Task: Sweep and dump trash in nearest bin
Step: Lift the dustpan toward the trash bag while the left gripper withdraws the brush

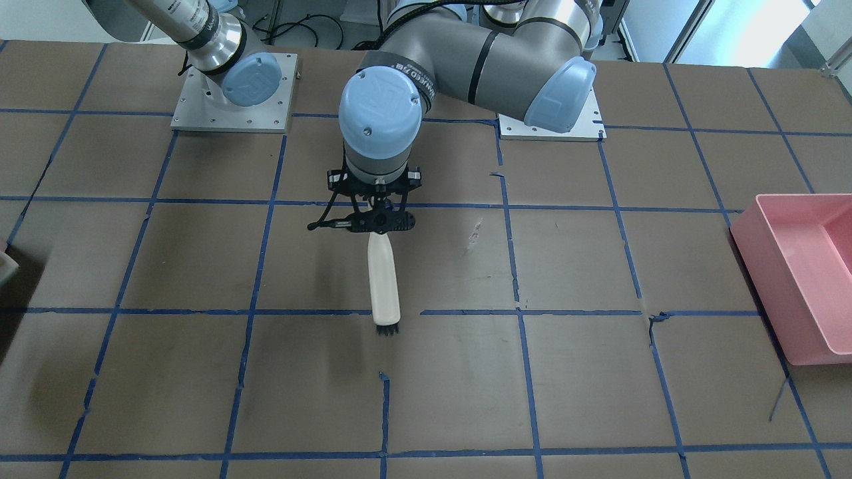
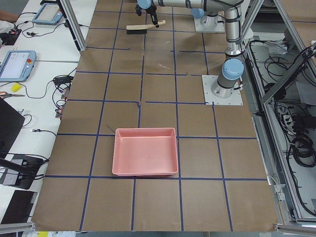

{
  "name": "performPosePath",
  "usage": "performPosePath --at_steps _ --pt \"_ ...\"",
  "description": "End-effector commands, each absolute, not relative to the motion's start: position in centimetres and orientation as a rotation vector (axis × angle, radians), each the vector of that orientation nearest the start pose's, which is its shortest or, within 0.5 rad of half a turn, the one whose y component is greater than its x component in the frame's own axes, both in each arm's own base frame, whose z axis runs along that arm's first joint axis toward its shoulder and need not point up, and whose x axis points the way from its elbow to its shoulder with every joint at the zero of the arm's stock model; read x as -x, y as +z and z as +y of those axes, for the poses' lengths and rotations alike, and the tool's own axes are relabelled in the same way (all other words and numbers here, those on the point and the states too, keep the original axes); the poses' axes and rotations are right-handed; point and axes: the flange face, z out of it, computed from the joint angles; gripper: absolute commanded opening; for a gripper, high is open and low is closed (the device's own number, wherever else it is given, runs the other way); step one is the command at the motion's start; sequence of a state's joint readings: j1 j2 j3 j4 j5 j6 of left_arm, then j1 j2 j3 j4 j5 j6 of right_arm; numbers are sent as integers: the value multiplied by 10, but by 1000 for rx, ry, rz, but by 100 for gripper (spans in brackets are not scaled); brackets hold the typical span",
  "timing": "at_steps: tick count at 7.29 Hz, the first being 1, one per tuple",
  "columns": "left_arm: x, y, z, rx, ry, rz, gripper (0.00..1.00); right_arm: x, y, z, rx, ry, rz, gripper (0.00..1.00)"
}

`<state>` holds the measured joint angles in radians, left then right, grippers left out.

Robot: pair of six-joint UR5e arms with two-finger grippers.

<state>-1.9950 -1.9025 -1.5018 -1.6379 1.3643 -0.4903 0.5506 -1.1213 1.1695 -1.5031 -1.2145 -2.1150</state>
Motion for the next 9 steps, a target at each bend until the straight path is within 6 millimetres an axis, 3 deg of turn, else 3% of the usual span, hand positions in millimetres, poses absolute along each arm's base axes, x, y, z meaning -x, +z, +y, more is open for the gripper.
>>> performPosePath --at_steps 1,2,3,5,6,7,9 --pt "338 309 -375 189 742 3029 0 552 443 -425 1451 -497 2668 0" --pt "327 293 -344 232 782 2991 0 568 450 -423 1488 -447 2709 0" --pt "324 277 -328 263 792 2972 0 585 461 -421 1552 -330 2770 0" --pt "329 250 -321 300 716 3015 0 599 461 -426 1675 -240 2805 0" --pt "346 254 -319 200 589 3100 0 604 460 -426 1696 -158 2831 0" --pt "355 260 -324 123 476 3173 0 599 461 -438 1740 -75 2840 0" --pt "355 254 -321 -41 447 3207 0 572 453 -477 1839 150 2782 0"
